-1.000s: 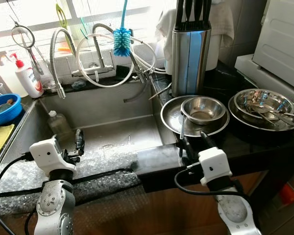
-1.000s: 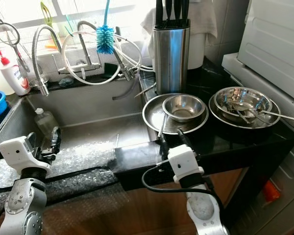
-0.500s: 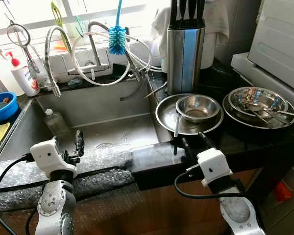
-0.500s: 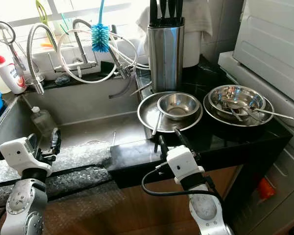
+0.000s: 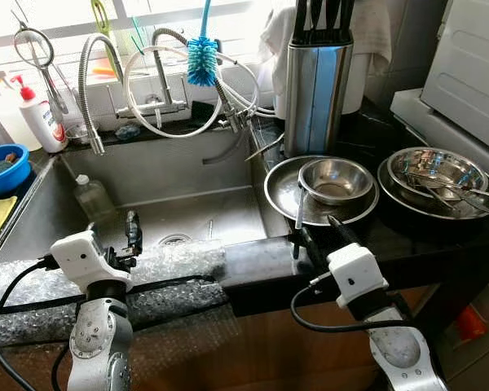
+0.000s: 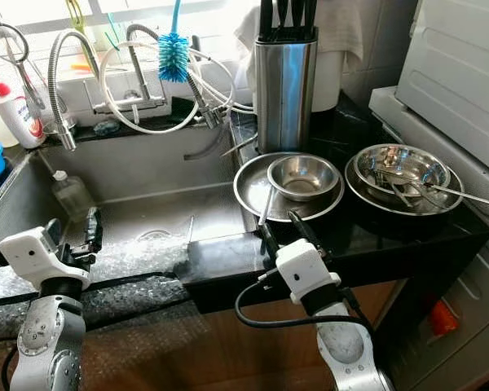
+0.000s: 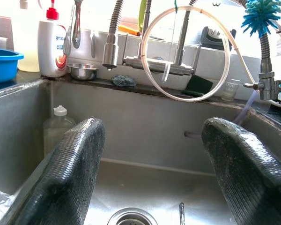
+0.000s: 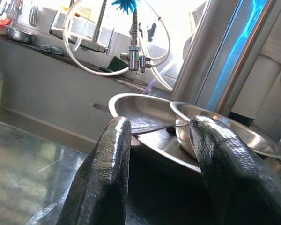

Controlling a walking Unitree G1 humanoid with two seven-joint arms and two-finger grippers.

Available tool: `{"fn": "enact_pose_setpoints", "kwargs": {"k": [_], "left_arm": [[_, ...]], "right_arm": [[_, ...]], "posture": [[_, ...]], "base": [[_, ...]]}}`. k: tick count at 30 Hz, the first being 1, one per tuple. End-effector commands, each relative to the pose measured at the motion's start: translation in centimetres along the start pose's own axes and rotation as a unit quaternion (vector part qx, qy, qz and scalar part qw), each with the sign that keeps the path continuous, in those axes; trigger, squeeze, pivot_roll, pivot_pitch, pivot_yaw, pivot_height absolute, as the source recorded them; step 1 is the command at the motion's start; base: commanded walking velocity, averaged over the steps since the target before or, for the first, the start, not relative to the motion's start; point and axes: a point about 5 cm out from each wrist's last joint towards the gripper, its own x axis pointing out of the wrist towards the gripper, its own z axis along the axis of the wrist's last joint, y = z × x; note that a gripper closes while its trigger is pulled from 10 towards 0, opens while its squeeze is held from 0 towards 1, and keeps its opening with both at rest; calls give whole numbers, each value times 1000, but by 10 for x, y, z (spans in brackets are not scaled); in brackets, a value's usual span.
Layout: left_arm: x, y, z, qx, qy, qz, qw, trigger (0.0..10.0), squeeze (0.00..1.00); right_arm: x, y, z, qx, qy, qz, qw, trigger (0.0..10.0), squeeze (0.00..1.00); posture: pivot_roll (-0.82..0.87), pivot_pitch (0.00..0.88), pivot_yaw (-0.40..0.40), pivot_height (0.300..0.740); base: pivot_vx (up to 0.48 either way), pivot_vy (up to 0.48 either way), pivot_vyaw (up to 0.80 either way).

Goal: Kitchen organization

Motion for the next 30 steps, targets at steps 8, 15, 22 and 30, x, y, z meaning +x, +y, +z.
{"fn": "enact_pose_setpoints", "kwargs": {"k": [8,15,22,30], "left_arm": [[-3,0,-6,4,14,5,1000,10000,0],[-2,-3,-5,2,11,4,1000,10000,0],[7,2,-2,14,13,-8,1000,10000,0],[5,-2,-7,6,25,-19,999,10000,0]], "right_arm": [[9,6,21,2,-39,28,999,10000,0],[13,17,35,-1,-66,81,994,10000,0],[12,22,24,-21,-41,105,993,10000,0],[14,19,11,-60,-7,114,992,10000,0]], "posture": [[-131,0,71,740],[-128,0,65,740],[-128,0,71,740],[-126,0,72,740]], "base": [[0,0,0],[0,0,0],[0,0,0],[0,0,0]]}}
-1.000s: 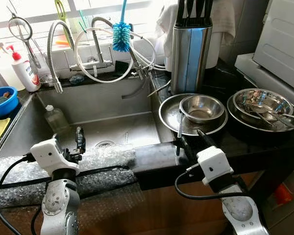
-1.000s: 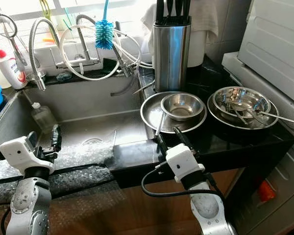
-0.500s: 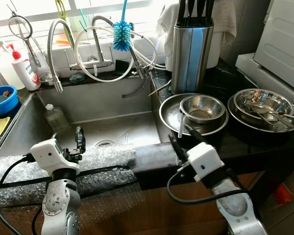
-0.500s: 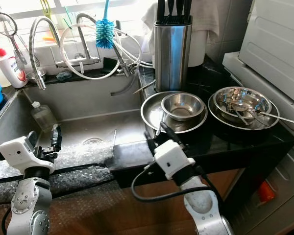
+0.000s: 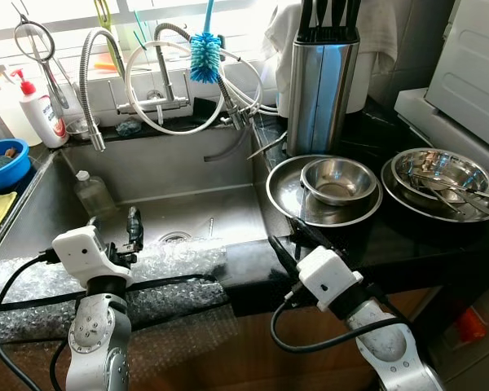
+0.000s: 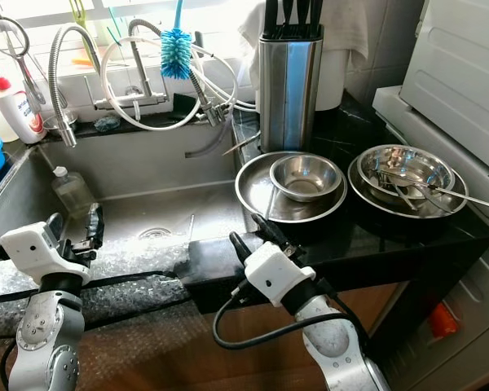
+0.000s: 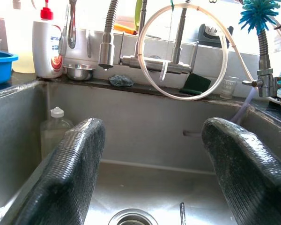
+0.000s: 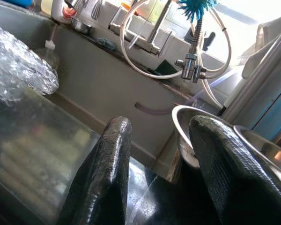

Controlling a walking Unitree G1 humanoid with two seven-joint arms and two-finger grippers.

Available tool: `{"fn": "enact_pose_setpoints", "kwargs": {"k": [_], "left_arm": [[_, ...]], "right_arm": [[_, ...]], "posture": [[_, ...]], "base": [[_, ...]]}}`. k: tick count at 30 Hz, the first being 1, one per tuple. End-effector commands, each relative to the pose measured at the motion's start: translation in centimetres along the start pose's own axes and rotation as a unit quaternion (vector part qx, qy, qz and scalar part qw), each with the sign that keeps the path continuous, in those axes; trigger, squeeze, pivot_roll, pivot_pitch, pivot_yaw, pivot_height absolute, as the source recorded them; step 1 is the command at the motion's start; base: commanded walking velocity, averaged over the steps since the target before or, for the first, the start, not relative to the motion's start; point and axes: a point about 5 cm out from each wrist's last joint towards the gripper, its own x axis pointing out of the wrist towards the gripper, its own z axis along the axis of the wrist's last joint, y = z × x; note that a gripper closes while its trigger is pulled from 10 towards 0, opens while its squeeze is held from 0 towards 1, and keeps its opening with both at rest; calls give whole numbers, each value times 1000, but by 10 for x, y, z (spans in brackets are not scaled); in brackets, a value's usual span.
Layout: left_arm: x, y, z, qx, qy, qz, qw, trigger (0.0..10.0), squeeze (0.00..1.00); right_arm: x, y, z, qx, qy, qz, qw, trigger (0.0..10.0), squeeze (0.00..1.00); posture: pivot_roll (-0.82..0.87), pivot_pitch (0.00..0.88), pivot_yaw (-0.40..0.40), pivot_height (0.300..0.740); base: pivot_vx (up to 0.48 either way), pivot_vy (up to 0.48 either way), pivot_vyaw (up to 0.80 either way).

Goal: Kitchen organization

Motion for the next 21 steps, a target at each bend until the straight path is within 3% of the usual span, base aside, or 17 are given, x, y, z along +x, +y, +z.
{"fn": "enact_pose_setpoints", "kwargs": {"k": [1,10,21], "left_arm": [[0,-2,-9,-3,26,-1,1000,10000,0],[-1,-4,-10,-10,30,-2,999,10000,0],[1,-2,-6,-8,26,3,1000,10000,0]], "right_arm": [[4,0,0,-5,3,7,1000,10000,0],[17,-3,0,-44,-7,32,999,10000,0],[25,-9,4,-49,-17,17,999,10000,0]], "posture": [[-124,0,72,740],[-110,0,80,740],[-99,0,92,740]], "base": [[0,0,0],[0,0,0],[0,0,0]]}}
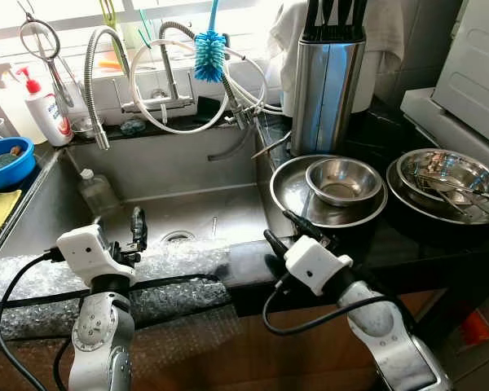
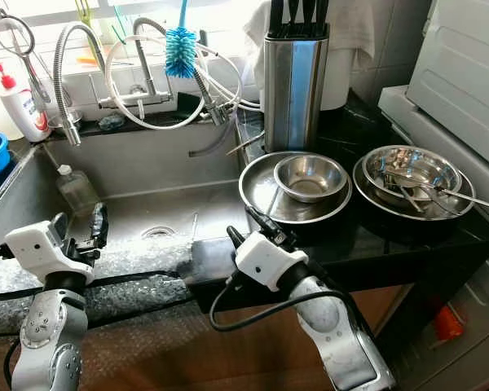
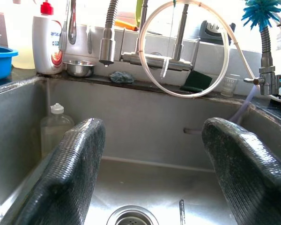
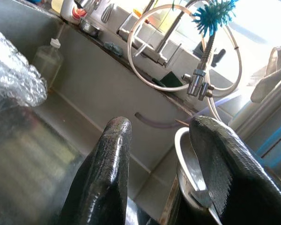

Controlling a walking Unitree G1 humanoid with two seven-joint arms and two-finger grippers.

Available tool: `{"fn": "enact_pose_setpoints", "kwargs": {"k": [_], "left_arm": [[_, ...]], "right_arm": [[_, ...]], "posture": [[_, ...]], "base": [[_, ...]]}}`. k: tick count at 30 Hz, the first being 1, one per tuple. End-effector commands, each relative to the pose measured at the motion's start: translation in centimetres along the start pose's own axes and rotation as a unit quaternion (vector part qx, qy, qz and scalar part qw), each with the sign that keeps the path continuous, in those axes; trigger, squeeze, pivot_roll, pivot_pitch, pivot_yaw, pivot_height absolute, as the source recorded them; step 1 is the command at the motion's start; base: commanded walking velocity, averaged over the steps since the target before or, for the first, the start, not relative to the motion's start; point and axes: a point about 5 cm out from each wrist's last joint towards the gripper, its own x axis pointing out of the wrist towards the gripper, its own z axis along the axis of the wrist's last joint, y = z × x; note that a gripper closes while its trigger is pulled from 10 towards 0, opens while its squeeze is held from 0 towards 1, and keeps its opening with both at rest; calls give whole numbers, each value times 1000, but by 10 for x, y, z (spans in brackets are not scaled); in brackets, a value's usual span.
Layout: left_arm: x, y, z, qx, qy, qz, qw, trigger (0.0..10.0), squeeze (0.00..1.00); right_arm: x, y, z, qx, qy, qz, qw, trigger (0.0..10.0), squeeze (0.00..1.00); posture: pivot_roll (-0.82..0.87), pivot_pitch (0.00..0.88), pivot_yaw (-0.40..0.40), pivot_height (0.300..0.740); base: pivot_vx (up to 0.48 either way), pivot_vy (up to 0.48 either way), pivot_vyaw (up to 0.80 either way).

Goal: Kitchen organization

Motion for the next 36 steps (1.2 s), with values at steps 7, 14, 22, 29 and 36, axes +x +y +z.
{"fn": "enact_pose_setpoints", "kwargs": {"k": [7,14,22,29,36], "left_arm": [[0,1,-5,0,22,3,1000,10000,0],[0,1,-5,0,25,1,1000,10000,0],[1,0,-6,-1,26,2,1000,10000,0],[1,0,-6,-2,26,1,1000,10000,0],[1,-1,-6,-2,27,2,1000,10000,0]], "right_arm": [[-1,-1,-5,-4,14,-14,1000,10000,0],[-1,-2,-12,-10,37,-20,999,10000,0],[0,-4,-17,-15,56,-32,998,10000,0],[1,-13,-19,-17,66,-57,996,10000,0],[2,-12,-16,-12,58,-53,997,0,0]], "posture": [[-103,0,102,740],[-97,0,101,740],[-94,0,101,740],[-95,0,103,740],[-90,0,101,740]], "base": [[0,0,0],[0,0,0],[0,0,0],[0,0,0],[0,0,0]]}}
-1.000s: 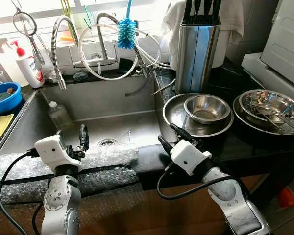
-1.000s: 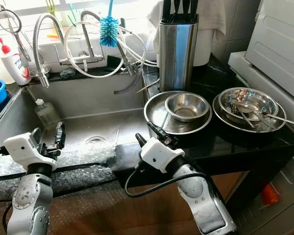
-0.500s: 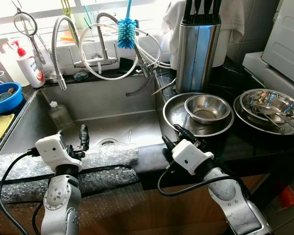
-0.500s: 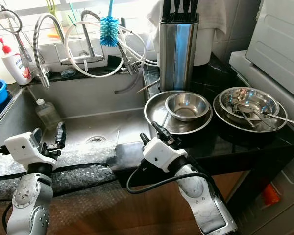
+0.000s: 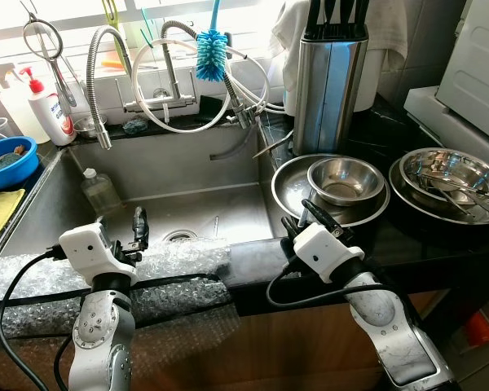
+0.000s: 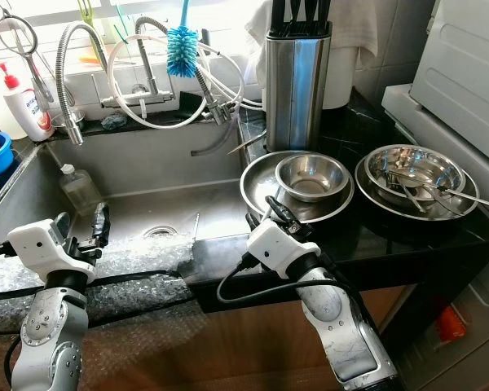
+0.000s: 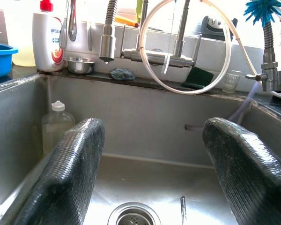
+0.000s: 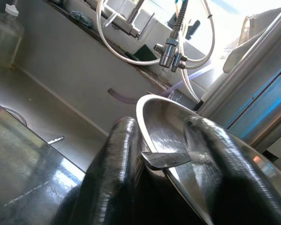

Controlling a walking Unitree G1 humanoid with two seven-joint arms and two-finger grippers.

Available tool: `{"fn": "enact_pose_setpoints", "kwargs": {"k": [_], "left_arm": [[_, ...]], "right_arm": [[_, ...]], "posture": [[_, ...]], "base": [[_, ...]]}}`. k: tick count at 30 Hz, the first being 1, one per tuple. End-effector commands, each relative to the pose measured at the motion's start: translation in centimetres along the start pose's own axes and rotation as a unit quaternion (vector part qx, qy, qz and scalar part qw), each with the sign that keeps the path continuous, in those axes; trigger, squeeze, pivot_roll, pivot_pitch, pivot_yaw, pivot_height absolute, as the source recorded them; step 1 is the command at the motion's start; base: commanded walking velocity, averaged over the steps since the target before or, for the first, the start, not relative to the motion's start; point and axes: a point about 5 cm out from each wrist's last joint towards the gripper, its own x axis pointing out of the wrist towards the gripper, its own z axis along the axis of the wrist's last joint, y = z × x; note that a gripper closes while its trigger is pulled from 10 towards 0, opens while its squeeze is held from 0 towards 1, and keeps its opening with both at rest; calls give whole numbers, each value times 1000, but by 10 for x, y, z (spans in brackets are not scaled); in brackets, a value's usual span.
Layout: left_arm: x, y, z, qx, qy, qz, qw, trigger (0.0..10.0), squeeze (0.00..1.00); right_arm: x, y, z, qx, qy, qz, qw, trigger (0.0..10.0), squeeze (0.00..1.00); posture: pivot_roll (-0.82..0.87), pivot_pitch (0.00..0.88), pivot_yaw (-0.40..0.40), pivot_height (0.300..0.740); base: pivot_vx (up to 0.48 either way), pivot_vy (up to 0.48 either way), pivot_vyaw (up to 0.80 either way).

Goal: Kitchen organization

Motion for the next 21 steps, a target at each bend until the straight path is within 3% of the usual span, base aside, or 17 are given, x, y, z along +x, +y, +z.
{"fn": "enact_pose_setpoints", "kwargs": {"k": [1,21], "left_arm": [[-1,1,-5,-1,19,5,1000,10000,0],[0,0,-6,-3,17,6,1000,10000,0]], "right_arm": [[1,3,1,5,0,5,1000,0,0],[5,3,11,8,-29,16,999,0,0]], "posture": [[-90,0,101,740],[-92,0,99,740]], "base": [[0,0,0],[0,0,0]]}}
